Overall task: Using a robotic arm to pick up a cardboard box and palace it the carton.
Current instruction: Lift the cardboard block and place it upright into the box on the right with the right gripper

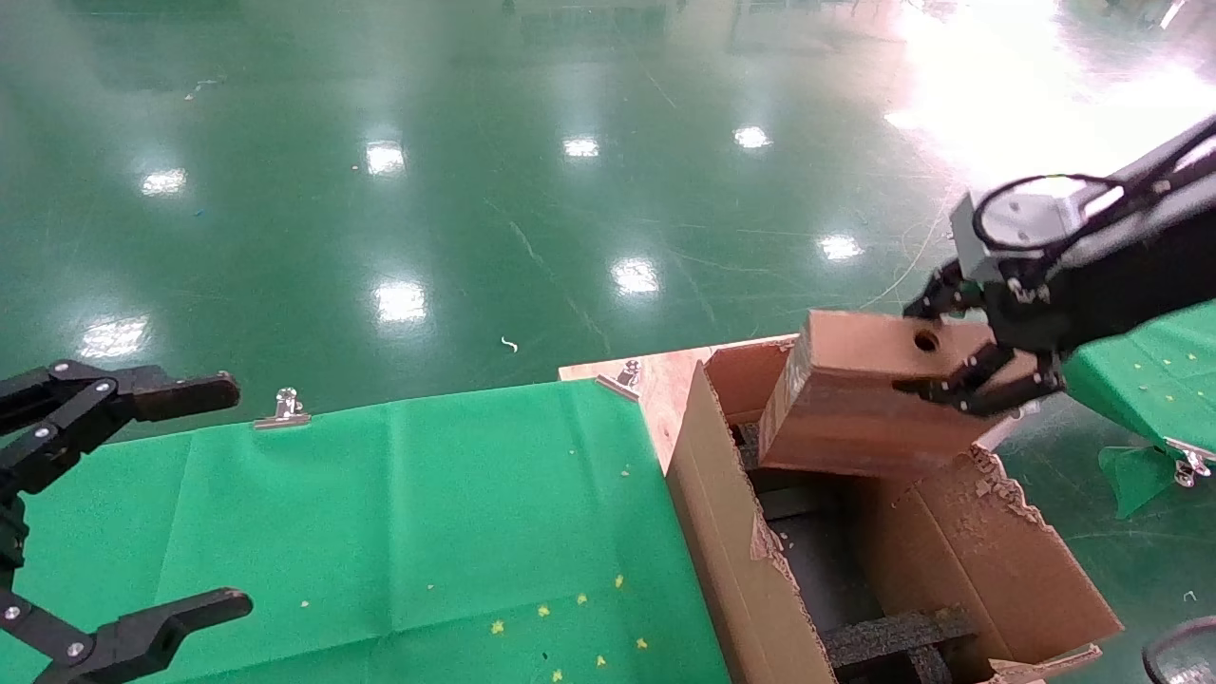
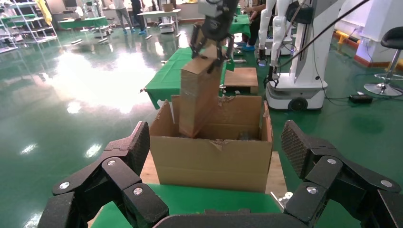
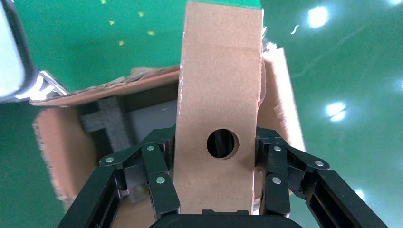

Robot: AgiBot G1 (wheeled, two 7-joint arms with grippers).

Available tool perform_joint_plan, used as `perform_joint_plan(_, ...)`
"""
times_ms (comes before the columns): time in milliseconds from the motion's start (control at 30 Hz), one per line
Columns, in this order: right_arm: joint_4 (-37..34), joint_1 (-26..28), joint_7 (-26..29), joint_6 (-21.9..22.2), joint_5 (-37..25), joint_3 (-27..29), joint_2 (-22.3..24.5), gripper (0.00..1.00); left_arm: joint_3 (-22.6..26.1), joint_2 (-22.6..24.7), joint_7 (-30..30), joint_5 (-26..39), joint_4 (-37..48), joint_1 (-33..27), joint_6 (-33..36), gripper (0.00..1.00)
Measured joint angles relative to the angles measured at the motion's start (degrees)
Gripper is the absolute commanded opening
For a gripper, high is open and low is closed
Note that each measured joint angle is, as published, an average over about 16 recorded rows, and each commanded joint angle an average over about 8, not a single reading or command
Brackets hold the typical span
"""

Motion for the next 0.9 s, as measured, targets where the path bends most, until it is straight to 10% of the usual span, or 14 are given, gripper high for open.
perform_joint_plan(900,7.79,-6.44,21.45,13.54,7.4,-3.03,23.47,0.0,0.09,-0.04,0.04,-0.06,0.01,-0.01,-0.06,1.0)
